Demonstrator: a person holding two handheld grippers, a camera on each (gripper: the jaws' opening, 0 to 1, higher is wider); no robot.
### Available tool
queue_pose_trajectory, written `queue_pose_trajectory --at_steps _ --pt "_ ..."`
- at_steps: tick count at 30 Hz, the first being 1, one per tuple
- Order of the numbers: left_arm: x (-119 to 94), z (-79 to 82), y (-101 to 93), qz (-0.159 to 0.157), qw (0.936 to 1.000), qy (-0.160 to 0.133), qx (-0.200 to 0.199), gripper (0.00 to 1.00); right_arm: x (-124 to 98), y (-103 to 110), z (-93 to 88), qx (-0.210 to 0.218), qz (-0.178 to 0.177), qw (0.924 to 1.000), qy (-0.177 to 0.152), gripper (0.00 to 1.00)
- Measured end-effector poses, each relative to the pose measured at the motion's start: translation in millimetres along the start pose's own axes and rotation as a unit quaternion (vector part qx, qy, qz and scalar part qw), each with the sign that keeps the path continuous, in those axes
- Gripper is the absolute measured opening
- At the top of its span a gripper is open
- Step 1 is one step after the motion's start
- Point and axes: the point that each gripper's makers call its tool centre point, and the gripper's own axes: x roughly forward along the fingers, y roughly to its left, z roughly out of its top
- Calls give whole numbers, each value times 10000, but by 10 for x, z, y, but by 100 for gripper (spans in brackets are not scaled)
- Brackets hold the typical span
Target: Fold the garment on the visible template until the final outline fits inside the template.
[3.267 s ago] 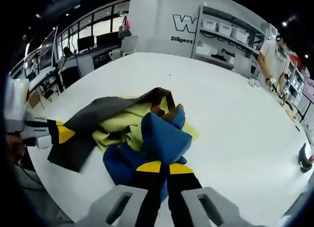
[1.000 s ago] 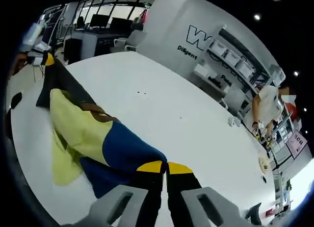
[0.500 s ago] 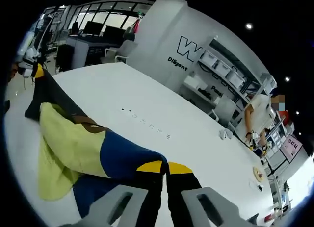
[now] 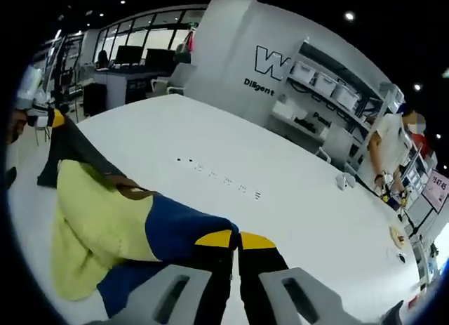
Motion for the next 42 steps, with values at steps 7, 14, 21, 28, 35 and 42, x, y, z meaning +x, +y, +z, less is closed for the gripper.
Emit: queue_pose_trajectory --at_steps 7,14,21,28,35,42 --pt "98 -216 68 218 9990 385 50 5 228 44 -66 256 106 9996 48 0" --pt "56 -229 -35 -18 9991 417 86 34 201 268 -226 1244 470 9906 315 38" --pt "-4 -279 -323 -455 9978 470 77 48 95 490 -270 1235 781 9886 374 48" --pt "-145 -261 -658 -1037 9934 479 55 63 11 768 -395 1491 1106 9813 497 68" --pt "-276 -312 -847 -1320 9898 542 5 75 -132 1118 -636 1765 1354 9721 746 75" --pt "-422 -491 -1081 -1569 9859 578 98 79 -304 1334 -882 1938 1398 9669 891 74"
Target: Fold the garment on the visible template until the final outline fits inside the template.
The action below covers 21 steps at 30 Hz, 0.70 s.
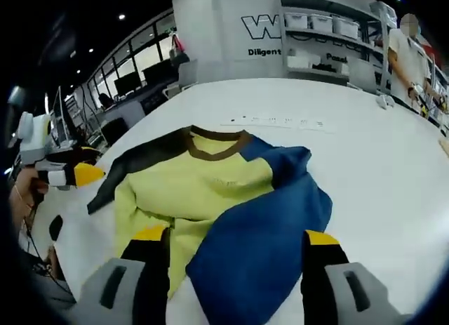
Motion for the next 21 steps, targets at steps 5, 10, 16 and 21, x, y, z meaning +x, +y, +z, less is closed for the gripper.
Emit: queue_pose_trajectory --at_steps 5,10,16,21 --pt "-47 -184 -149 -132 9998 94 -95 75 -29 101 -221 -196 -13 9997 125 66" --pt "-100 -384 -347 -302 9990 242 -202 73 -41 180 -376 -293 -49 9993 209 58" --pt "-186 -532 -621 -485 9977 361 -310 65 -56 145 -465 -447 -280 9983 235 44" --pt "-216 -645 -923 -749 9963 425 39 59 -74 98 -507 -441 -401 9980 210 35"
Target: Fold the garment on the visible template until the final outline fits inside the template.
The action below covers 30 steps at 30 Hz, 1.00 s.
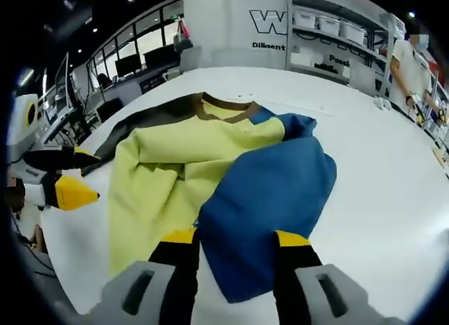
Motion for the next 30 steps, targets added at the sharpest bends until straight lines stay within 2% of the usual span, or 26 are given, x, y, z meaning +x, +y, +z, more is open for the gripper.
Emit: queue_pose_trajectory --at_steps 4,8,11,16,21,23,27,30 --pt "20 -75 -125 -150 9998 31 -143 57 -4 -16 -32 -26 -28 10000 5 32" --pt "25 -150 -263 -286 9995 142 -56 52 -3 -48 -63 -64 -102 9999 49 26" --pt "20 -191 -397 -390 9992 133 5 50 6 -54 -90 13 -96 9999 103 25" --pt "66 -285 -630 -636 9975 278 145 48 3 -63 -90 -13 -135 9998 123 24" --pt "109 -332 -781 -654 9964 348 401 43 8 -64 -103 82 -168 9996 202 24" --pt "136 -351 -805 -618 9965 354 446 39 7 -64 -107 96 -170 9996 220 24" --pt "194 -435 -871 -626 9937 478 800 36 4 -60 -121 186 -163 9994 261 23" --pt "218 -477 -896 -654 9927 517 869 34 -1 -63 -136 222 -178 9992 267 22"
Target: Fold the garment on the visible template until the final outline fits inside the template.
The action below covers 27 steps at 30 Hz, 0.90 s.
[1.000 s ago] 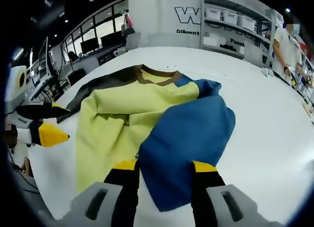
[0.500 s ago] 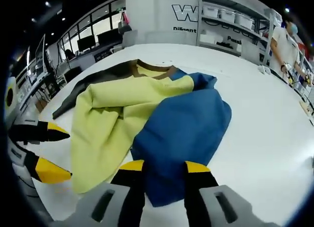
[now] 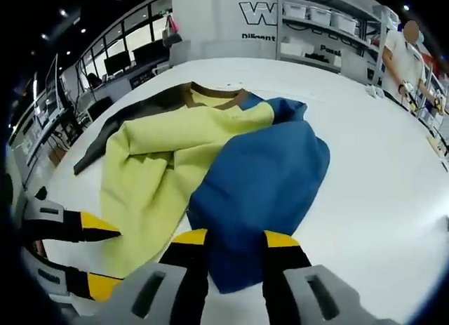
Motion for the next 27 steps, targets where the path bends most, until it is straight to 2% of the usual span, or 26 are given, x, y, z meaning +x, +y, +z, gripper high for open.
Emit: queue_pose_trajectory --at_steps 3,4,7,10,12,13,16,20,27 --pt "13 -50 31 104 9999 75 73 31 -2 -9 -12 -37 -56 10000 -9 20" --pt "9 -21 43 145 9998 -9 148 28 -11 -5 -18 -97 -92 9999 1 18" --pt "17 -19 71 224 9994 10 257 24 -17 -1 -27 -253 -145 9996 12 15" --pt "14 -27 90 247 9994 43 237 14 -50 -14 -20 -382 -241 9990 21 11" --pt "10 -42 108 241 9997 54 27 6 -82 -33 -20 -421 -318 9986 51 5" --pt "3 -56 124 265 9996 77 -69 5 -108 -61 -20 -384 -397 9984 74 1" --pt "2 -50 117 236 9997 72 -63 4 -119 -68 2 -399 -397 9984 16 0" --pt "-26 -54 118 207 9996 69 -151 3 -99 -65 -42 -480 -325 9983 100 0" --pt "-226 -22 176 17 9997 -80 -239 3 -241 -233 -20 -738 -585 9955 116 0"
